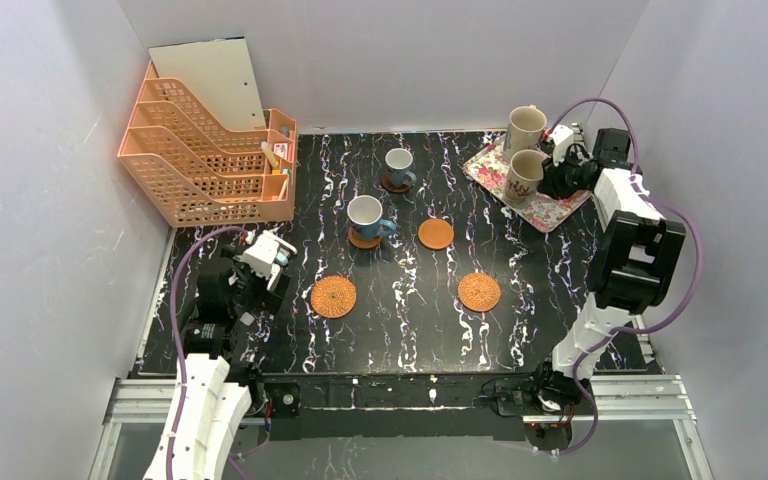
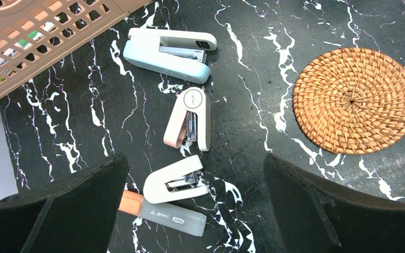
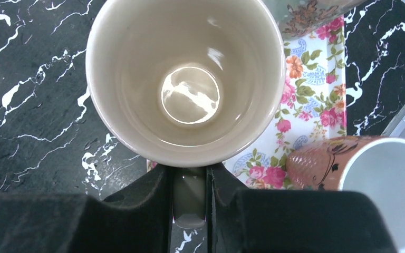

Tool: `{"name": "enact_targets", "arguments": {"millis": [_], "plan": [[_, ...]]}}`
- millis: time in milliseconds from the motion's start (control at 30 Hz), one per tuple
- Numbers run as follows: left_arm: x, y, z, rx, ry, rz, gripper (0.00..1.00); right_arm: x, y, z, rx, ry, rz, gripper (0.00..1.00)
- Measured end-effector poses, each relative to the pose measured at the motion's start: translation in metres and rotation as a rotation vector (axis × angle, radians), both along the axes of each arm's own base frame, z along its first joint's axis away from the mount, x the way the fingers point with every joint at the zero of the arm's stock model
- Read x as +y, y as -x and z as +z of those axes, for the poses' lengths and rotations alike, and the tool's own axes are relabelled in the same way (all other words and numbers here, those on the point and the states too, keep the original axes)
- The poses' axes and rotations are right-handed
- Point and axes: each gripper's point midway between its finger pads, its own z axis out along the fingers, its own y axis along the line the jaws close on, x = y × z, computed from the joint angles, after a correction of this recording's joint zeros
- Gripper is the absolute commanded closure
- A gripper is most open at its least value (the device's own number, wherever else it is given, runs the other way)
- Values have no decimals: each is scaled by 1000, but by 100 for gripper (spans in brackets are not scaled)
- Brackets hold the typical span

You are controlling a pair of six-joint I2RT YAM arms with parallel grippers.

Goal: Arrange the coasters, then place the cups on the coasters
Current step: Pick up the cup from the tray.

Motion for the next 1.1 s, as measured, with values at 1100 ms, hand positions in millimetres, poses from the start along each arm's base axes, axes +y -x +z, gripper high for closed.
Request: {"name": "enact_targets", "arguments": {"millis": [1100], "plan": [[0, 0, 2, -8, 0, 0, 2, 26, 58, 97, -211, -211, -179, 99]]}}
